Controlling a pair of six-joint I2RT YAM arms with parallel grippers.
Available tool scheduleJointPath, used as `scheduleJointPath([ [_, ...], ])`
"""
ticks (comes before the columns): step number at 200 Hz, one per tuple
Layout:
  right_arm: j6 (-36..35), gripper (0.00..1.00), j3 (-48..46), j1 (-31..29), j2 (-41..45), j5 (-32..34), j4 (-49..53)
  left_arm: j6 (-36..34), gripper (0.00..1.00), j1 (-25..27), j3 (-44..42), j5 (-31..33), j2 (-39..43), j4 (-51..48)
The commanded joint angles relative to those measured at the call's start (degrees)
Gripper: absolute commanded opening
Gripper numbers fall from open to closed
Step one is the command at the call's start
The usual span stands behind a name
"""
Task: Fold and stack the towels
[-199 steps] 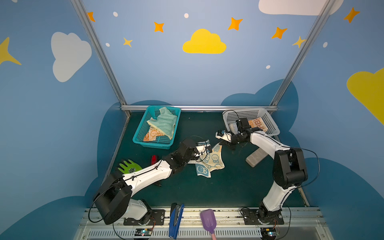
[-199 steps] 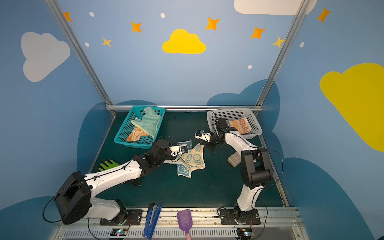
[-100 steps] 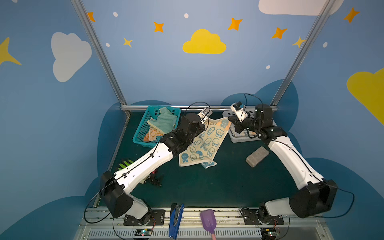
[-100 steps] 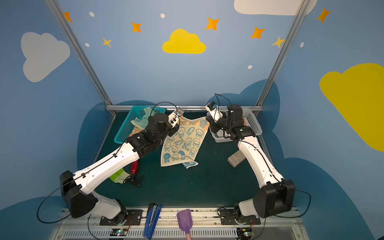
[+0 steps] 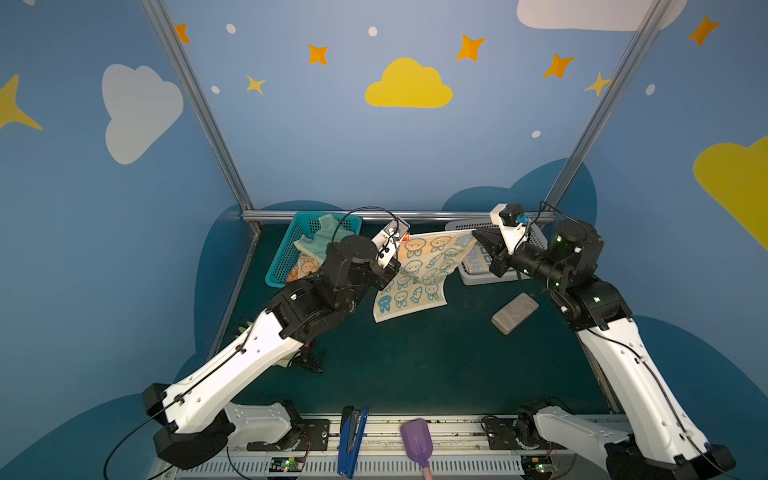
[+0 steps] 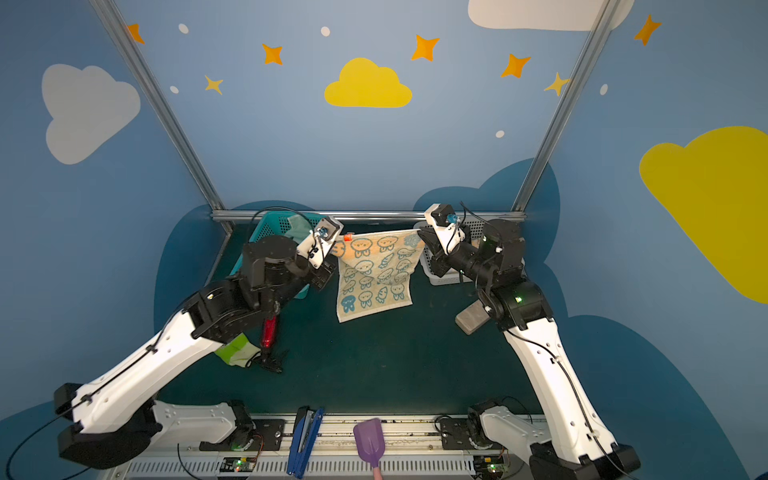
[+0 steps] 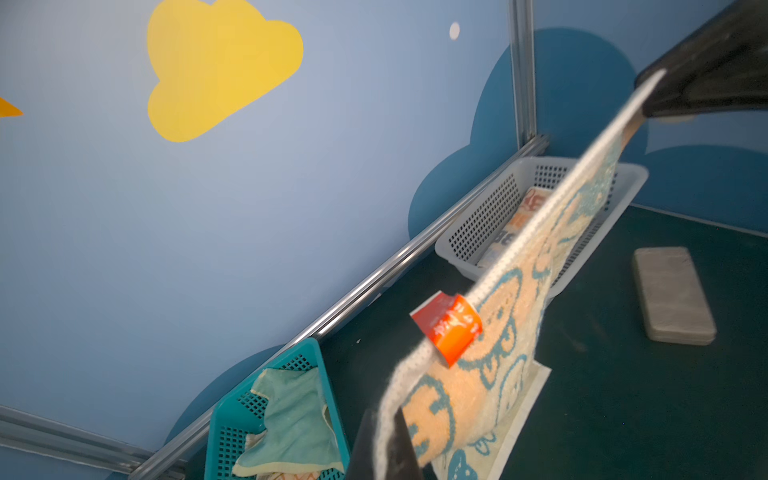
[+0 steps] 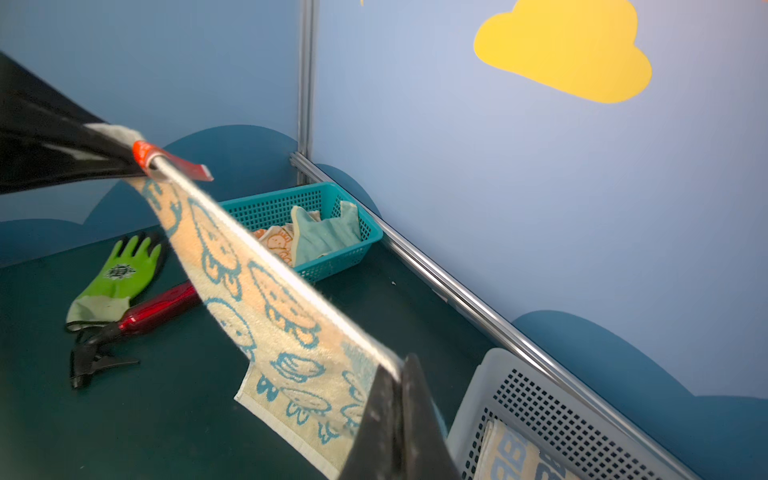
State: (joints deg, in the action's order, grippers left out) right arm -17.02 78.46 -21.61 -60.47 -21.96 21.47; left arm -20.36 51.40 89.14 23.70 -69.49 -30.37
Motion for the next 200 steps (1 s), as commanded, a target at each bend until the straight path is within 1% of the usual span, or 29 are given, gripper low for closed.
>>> scheduleJointPath([
  [1,-2.3,0.00,1.5,-1.4,3.7,0.3,3.7,4.7,0.04,0.4,1.4,-2.9,4.2,-4.5],
  [27,-2.3,0.00,3.1,-2.9,6.3,-0.4,5.5,8.1,0.04,0.5,2.4,-8.0,7.8,-5.8],
  [55,-1.4,0.00,3.9,-3.5,8.0,-2.0,5.5,10.1,0.04,0.5,1.8,-11.1,9.9,-5.4],
  [95,-1.2,0.00,3.0,-3.6,6.0,-3.1,4.4,10.0,0.04,0.6,0.3,-10.3,8.3,-4.6],
  [115,-2.3,0.00,0.4,-3.7,4.0,-7.7,3.4,8.5,0.04,0.4,-0.7,-8.8,6.1,-3.8],
  [116,-2.4,0.01,0.2,-3.7,3.9,-8.0,3.2,8.4,0.04,0.4,-0.7,-8.7,6.0,-3.7],
  [120,-2.6,0.09,-0.9,-3.7,3.7,-9.1,2.6,8.1,0.04,0.3,-0.7,-8.5,5.5,-3.7],
  [121,-2.6,0.13,-1.6,-3.7,3.6,-9.7,2.1,8.0,0.04,0.3,-0.7,-8.4,5.4,-3.7],
  [123,-2.5,0.17,-2.1,-3.7,3.5,-10.1,1.6,7.8,0.04,0.2,-0.7,-8.3,5.2,-3.7],
  [124,-2.5,0.17,-2.1,-3.7,3.5,-10.1,1.6,7.7,0.04,0.2,-0.7,-8.1,5.0,-3.7],
  [129,-2.3,0.26,-3.6,-3.6,3.1,-11.1,0.3,7.5,0.04,0.1,-0.6,-7.8,4.4,-3.6],
  [144,-1.0,0.38,-8.0,-4.0,2.1,-15.5,-3.6,6.7,0.04,-0.5,-0.5,-7.6,2.8,-3.1],
  [147,-1.0,0.39,-8.6,-4.0,2.0,-15.8,-4.2,6.7,0.04,-0.5,-0.4,-7.5,2.5,-2.9],
  [153,1.5,0.45,-10.3,-4.5,1.6,-16.6,-5.9,6.5,0.04,-0.7,-0.4,-7.7,2.0,-2.4],
  [161,2.3,0.62,-12.6,-5.3,1.4,-17.3,-7.6,6.4,0.04,-1.0,-0.4,-7.7,1.4,-1.9],
  [162,2.5,0.66,-13.2,-5.5,1.4,-17.3,-8.1,6.4,0.04,-1.0,-0.4,-7.7,1.3,-1.8],
  [163,2.6,0.69,-13.5,-5.7,1.4,-17.3,-8.3,6.4,0.04,-1.1,-0.4,-7.7,1.2,-1.7],
  [164,2.6,0.69,-13.5,-5.7,1.4,-17.3,-8.3,6.4,0.04,-1.1,-0.4,-7.7,1.1,-1.7],
  [169,2.9,0.79,-15.0,-6.6,1.4,-16.6,-9.8,6.4,0.04,-1.3,-0.3,-7.6,0.6,-1.5],
  [175,2.9,0.81,-16.7,-8.0,1.6,-15.3,-11.2,6.4,0.04,-1.5,-0.1,-7.6,0.1,-1.2],
  [200,3.2,0.83,-21.8,-14.3,2.4,-6.3,-14.9,6.7,0.04,-2.6,1.0,-7.2,-2.7,-0.5],
])
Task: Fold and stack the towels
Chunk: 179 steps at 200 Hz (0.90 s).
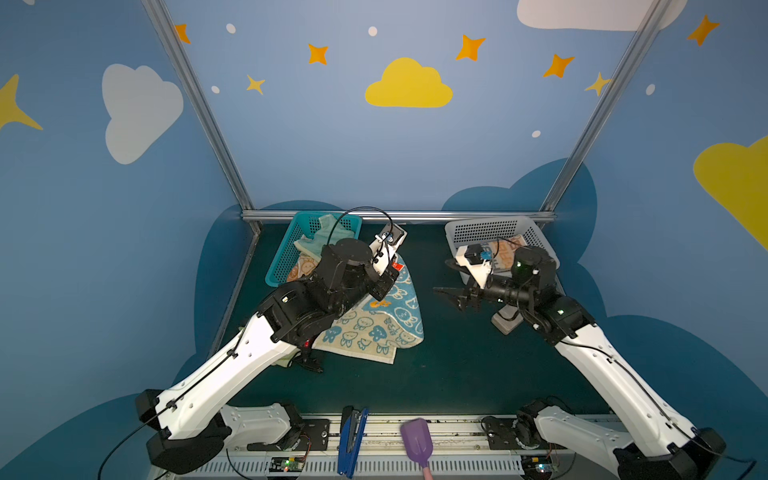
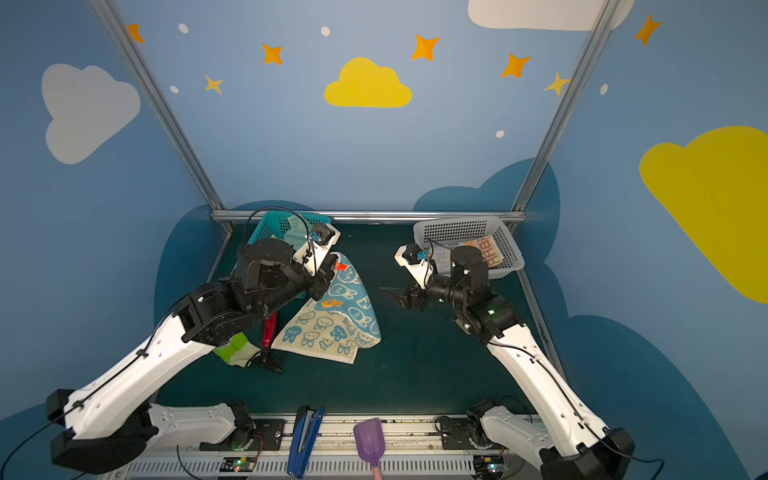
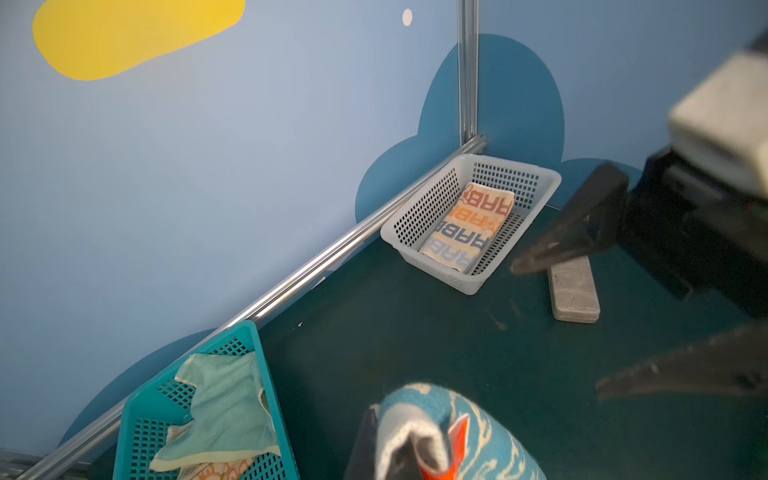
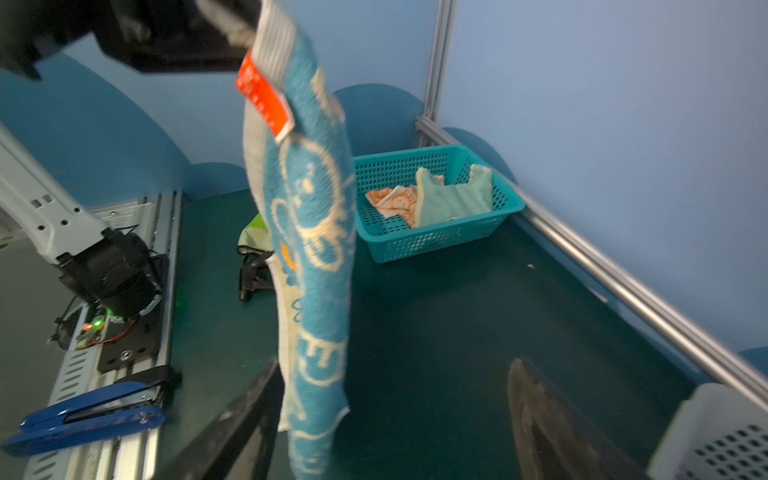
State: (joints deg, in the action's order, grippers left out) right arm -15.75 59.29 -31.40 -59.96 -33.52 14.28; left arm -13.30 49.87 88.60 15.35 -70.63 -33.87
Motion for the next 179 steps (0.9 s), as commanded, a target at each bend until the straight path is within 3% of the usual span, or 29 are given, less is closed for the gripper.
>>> scheduleJointPath([
  [1,2.0,0.83,-2.8,-4.7,1.9,5.5,-7.9,-0.3,0.04,-1.1,1.7,1.2,-1.7,3.0],
  [68,7.6,0.83,-12.5,-15.9,-0.7,25.3,-21.3,0.8,0.04,-3.1,9.9,0.9,-15.0,0.3],
  [92,12.3,0.84,-13.8,-17.5,-3.9,32.8,-25.1,1.1,0.04,-3.2,11.9,1.3,-18.1,-0.4],
  [132,13.7,0.85,-14.3,-17.2,-7.3,44.4,-26.0,0.8,0.04,-3.3,13.2,1.0,-19.6,-1.0],
  [179,14.2,0.81,-15.2,-14.3,-9.7,44.2,-25.8,0.8,0.04,-3.7,14.6,1.0,-20.5,-1.3],
])
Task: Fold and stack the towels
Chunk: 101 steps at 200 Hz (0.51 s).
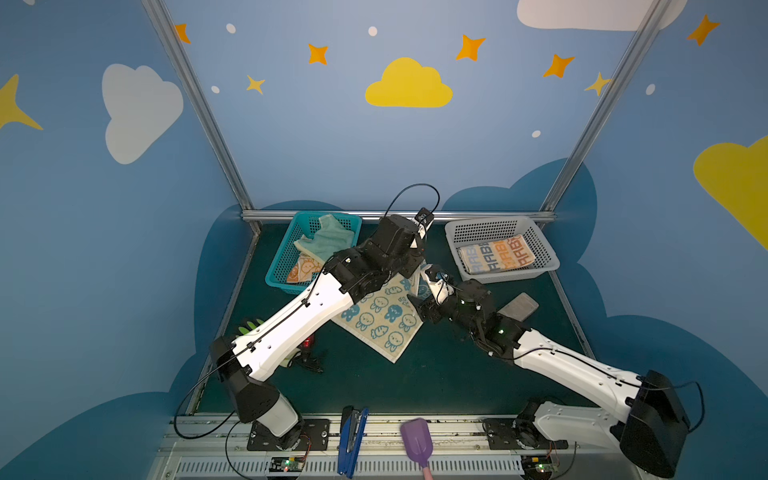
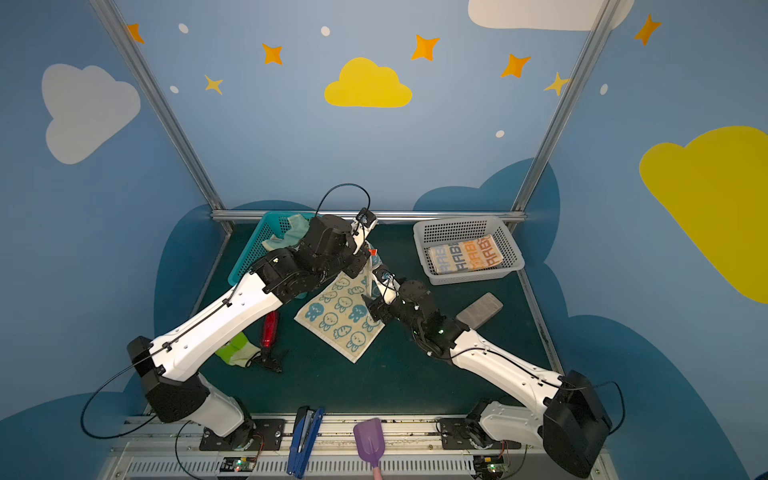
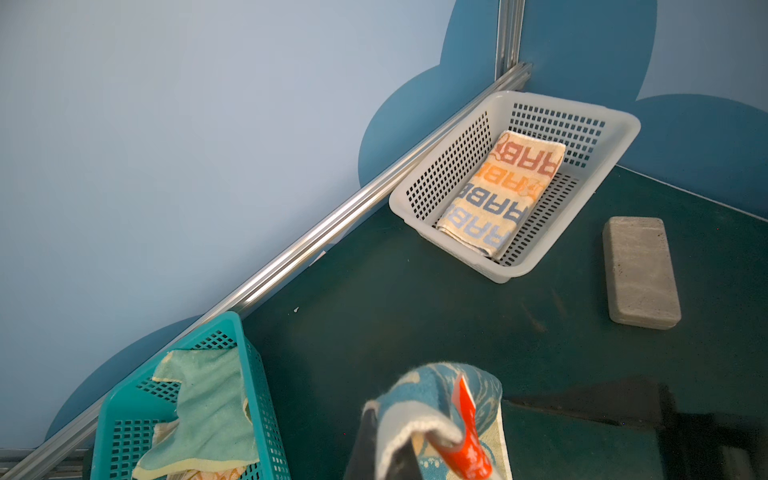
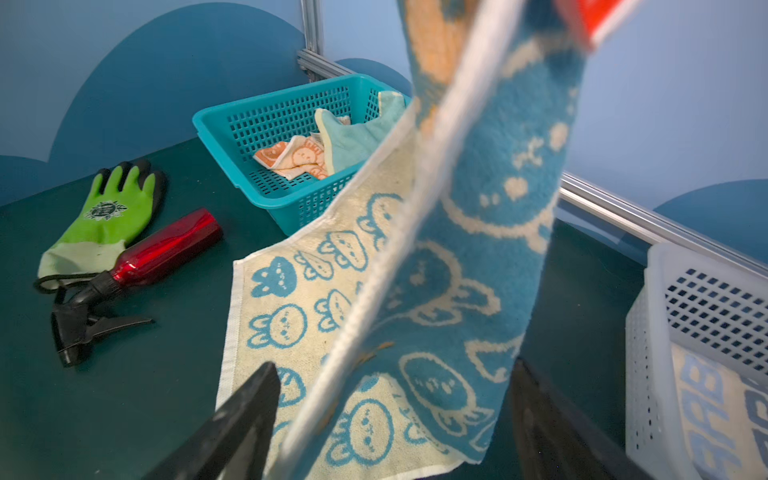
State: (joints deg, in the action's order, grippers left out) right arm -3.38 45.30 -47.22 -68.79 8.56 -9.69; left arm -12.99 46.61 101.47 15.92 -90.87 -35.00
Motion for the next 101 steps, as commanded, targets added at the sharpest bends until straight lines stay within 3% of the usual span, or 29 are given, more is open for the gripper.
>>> scheduleJointPath([
  [1,2.0,0.81,-1.2,1.7,-0.9,2.0,-1.9,0.5,0.04,-0.5,1.7,0.5,-0.2,-0.2],
  [41,3.7,0.67,-3.0,3.0,-1.7,-4.8,-3.7,0.2,0.04,-1.1,2.6,0.3,-0.8,-0.3],
  [54,3.5,0.49,-2.7,3.1,-2.2,-7.5,-3.5,0.3,0.04,-1.3,2.7,0.2,-0.8,-0.4],
  [75,3.4,0.01,-2.4,3.6,-2.2,-9.4,-2.7,0.4,0.04,-1.8,2.4,0.2,-0.6,-0.2],
  [101,3.0,0.00,-1.7,5.3,-0.3,-7.2,-1.2,0.4,0.04,-2.5,1.4,0.3,0.4,-0.3],
])
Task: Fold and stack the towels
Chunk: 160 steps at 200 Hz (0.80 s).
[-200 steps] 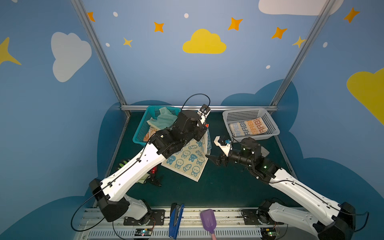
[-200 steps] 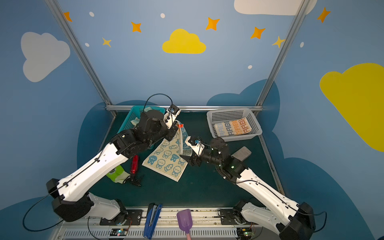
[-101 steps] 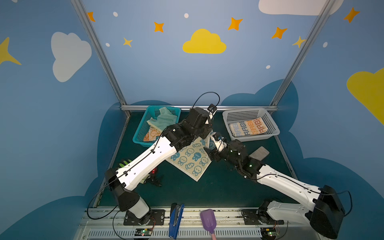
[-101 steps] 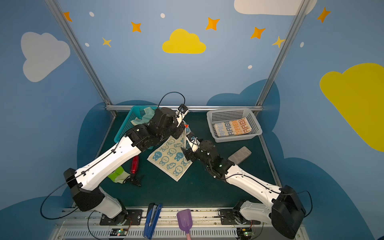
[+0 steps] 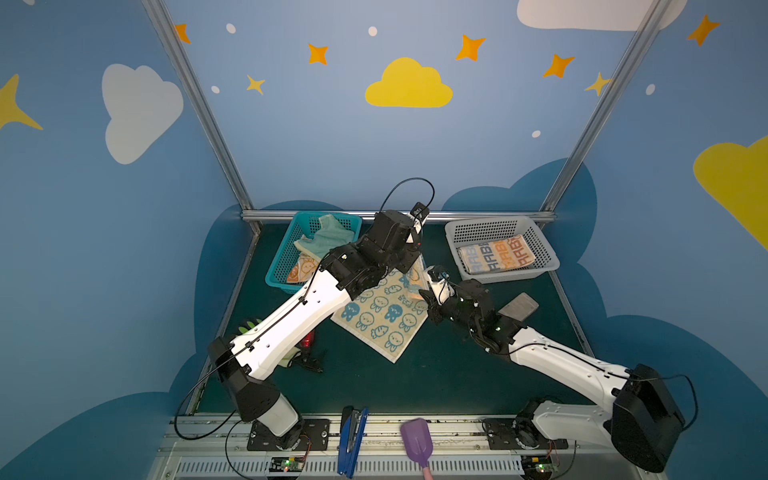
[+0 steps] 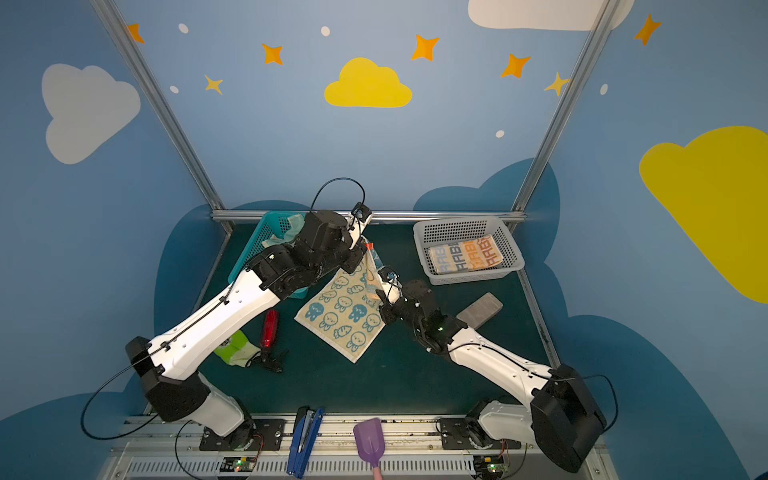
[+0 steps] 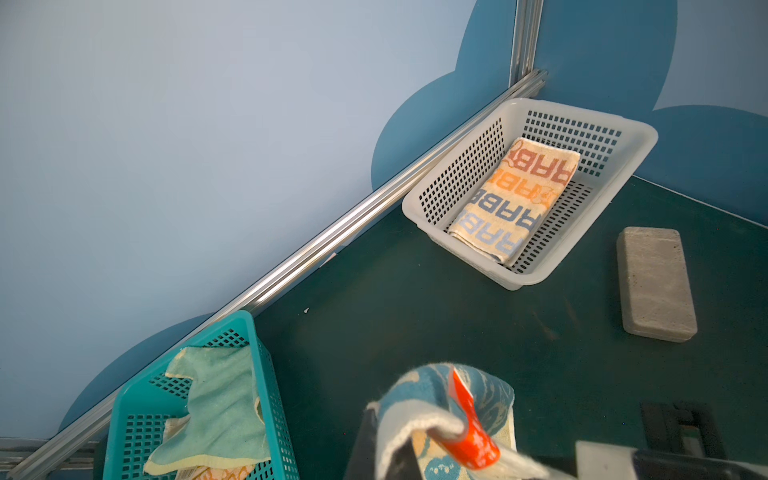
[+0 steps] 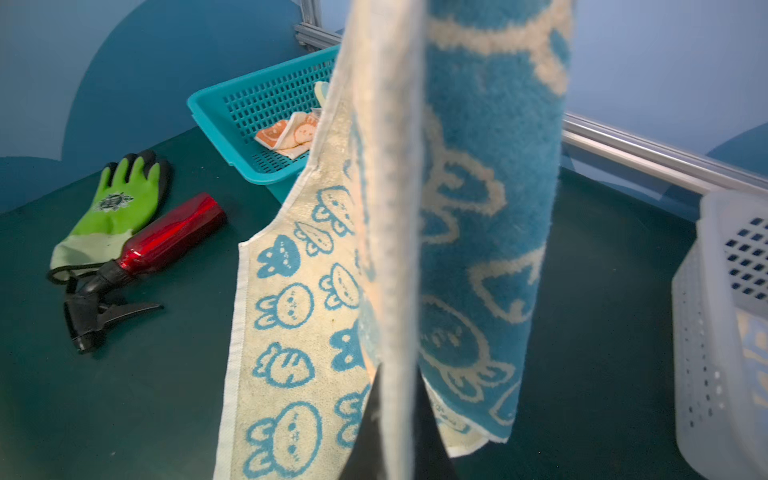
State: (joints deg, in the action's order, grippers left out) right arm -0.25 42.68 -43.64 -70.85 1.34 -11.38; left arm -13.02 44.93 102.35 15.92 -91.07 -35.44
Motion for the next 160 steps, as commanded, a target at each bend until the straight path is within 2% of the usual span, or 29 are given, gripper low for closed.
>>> scheduleJointPath([
  [1,-0.1,0.00,1.0,1.8,1.9,0.1,0.7,0.5,0.04,-0.8,0.4,0.3,0.7,0.1],
  [37,-2.3,0.00,6.7,7.0,6.8,1.2,7.7,0.5,0.04,-1.6,0.5,-1.1,2.0,-1.7],
  [72,-6.7,0.00,11.5,7.5,12.0,1.9,10.7,1.5,0.04,-0.9,0.7,-5.4,5.3,-4.2],
  [100,-12.6,0.00,11.6,7.5,17.0,-2.2,8.5,2.0,0.04,0.6,-1.4,-8.5,10.3,-3.1],
  [136,-17.8,0.00,16.5,7.2,21.6,-8.1,18.0,2.6,0.04,3.1,-2.1,-10.1,16.1,-3.8],
  [160,-19.7,0.00,18.8,6.7,24.3,-9.2,22.8,4.1,0.04,5.0,-2.5,-10.4,19.2,-5.3],
])
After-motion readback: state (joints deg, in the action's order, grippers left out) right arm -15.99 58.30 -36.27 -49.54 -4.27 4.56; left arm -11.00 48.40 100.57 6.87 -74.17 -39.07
